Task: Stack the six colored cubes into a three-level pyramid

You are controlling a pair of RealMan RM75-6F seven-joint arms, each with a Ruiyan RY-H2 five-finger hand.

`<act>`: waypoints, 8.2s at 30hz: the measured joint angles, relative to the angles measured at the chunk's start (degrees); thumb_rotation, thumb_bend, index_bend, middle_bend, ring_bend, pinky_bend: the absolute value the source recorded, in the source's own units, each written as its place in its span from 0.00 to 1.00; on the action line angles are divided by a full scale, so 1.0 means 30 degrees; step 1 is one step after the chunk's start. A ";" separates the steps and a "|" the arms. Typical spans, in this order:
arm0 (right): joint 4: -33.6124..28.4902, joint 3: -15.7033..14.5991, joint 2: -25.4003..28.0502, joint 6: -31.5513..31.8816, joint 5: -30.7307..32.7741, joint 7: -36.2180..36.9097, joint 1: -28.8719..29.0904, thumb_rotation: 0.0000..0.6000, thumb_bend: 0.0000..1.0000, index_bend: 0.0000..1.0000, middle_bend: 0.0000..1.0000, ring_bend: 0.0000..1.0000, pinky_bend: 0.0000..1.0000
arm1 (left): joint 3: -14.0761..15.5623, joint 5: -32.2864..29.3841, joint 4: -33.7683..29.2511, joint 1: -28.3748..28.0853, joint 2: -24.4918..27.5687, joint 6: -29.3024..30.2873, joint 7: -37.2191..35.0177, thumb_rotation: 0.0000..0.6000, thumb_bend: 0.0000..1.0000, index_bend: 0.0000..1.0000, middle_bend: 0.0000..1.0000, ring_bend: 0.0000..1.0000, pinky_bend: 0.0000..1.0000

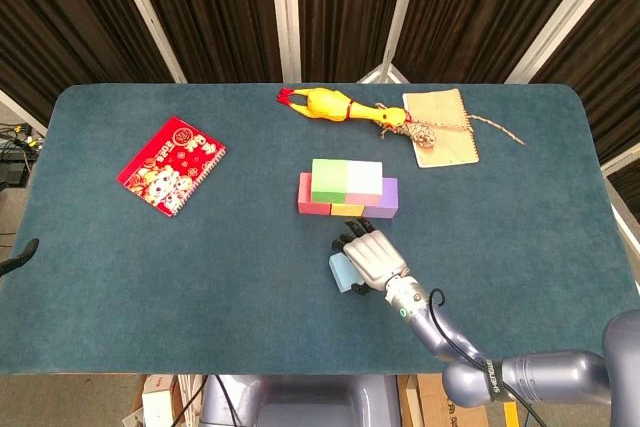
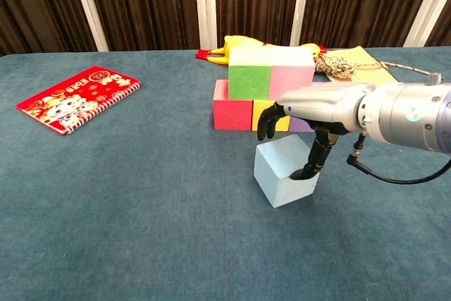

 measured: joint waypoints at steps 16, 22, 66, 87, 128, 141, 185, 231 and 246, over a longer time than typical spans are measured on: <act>0.0563 -0.0242 -0.0151 0.0011 0.0634 -0.0022 0.0324 1.00 0.29 0.29 0.32 0.10 0.00 | -0.0116 -0.0006 -0.0171 0.0062 -0.0043 -0.0098 0.0121 1.00 0.24 0.19 0.05 0.02 0.03; 0.0750 -0.0344 -0.0245 0.0008 0.0550 0.0118 0.0328 1.00 0.30 0.30 0.34 0.11 0.00 | -0.0199 -0.0031 -0.0151 0.0092 -0.0060 -0.0071 0.0063 1.00 0.24 0.20 0.05 0.02 0.03; -0.5927 -0.0017 0.9661 0.3364 0.1579 0.0349 -0.1425 1.00 0.33 0.41 0.40 0.17 0.00 | -0.0353 -0.0034 0.0039 0.0140 -0.0021 -0.0212 0.0289 1.00 0.24 0.20 0.05 0.02 0.03; -0.3758 0.3434 1.1269 0.0495 1.6380 -0.4498 0.6682 1.00 0.33 0.43 0.40 0.17 0.00 | -0.0487 -0.0496 0.0732 0.0084 -0.0089 -0.0365 0.1055 1.00 0.24 0.20 0.04 0.00 0.03; 0.5711 0.4581 0.4890 -0.3043 2.3428 -0.7993 1.1520 1.00 0.33 0.43 0.40 0.17 0.00 | -0.0813 -0.0897 0.1304 0.0099 -0.0322 -0.0313 0.1057 1.00 0.18 0.20 0.02 0.00 0.03; 0.5927 0.4439 0.4660 -0.3201 2.3647 -0.8085 1.1581 1.00 0.33 0.43 0.40 0.17 0.00 | -0.0809 -0.0843 0.1285 0.0124 -0.0361 -0.0215 0.1130 1.00 0.18 0.20 0.02 0.00 0.03; 0.6389 0.4358 0.3879 -0.3218 2.3356 -0.7930 1.1404 1.00 0.33 0.43 0.40 0.17 0.00 | -0.0875 -0.0855 0.1308 0.0228 -0.0352 -0.0082 0.1041 1.00 0.18 0.20 0.02 0.00 0.03; 0.6120 0.4237 0.4199 -0.3179 2.4380 -0.8410 1.1511 1.00 0.33 0.22 0.26 0.06 0.00 | -0.0970 -0.1171 0.1322 0.0173 -0.0482 -0.0224 0.1481 1.00 0.18 0.19 0.02 0.00 0.03; 0.6084 0.4400 0.4090 -0.2936 2.4647 -0.8702 1.1516 1.00 0.33 0.22 0.26 0.06 0.00 | -0.0976 -0.1164 0.1327 0.0165 -0.0493 -0.0235 0.1440 1.00 0.18 0.19 0.02 0.00 0.03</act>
